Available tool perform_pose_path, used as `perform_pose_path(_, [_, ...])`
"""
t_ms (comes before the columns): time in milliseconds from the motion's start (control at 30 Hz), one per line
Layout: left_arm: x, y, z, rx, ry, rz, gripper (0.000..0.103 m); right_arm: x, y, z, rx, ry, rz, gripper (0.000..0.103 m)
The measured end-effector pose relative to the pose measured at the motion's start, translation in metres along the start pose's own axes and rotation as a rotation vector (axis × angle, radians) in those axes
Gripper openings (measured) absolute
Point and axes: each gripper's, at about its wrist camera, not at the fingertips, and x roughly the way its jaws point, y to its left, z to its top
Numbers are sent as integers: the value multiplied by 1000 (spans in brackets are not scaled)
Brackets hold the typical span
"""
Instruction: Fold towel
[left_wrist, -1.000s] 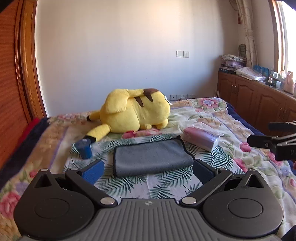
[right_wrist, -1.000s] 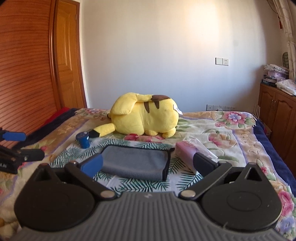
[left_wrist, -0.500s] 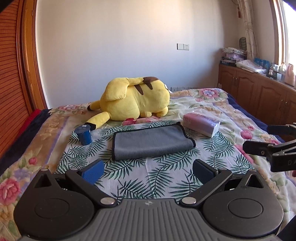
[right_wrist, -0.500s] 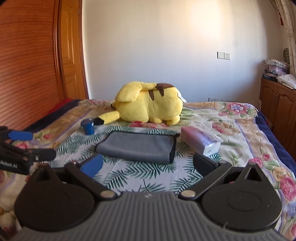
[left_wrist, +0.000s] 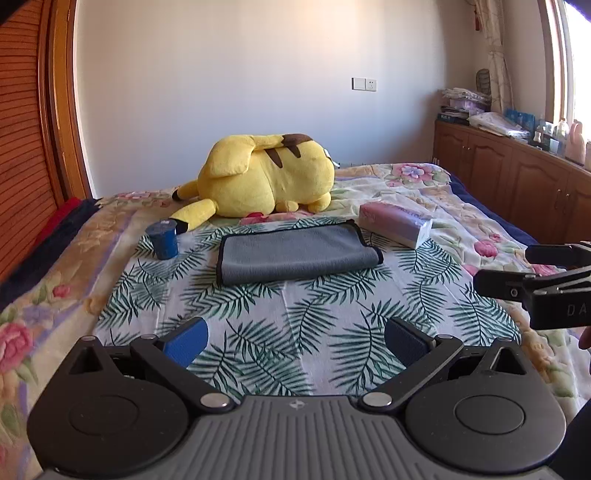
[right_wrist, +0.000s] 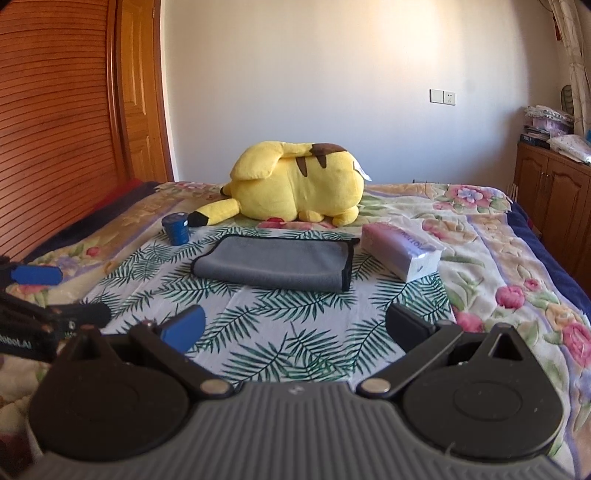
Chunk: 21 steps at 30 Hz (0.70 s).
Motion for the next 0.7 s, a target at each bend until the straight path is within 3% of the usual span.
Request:
perform_pose_path(333, [1, -2, -25, -20, 22, 13, 87, -8, 10, -16, 12, 17, 24, 103])
perform_pose_path(700, [2, 8, -36, -46, -26, 70, 87, -1, 10, -28, 6, 28, 5, 103])
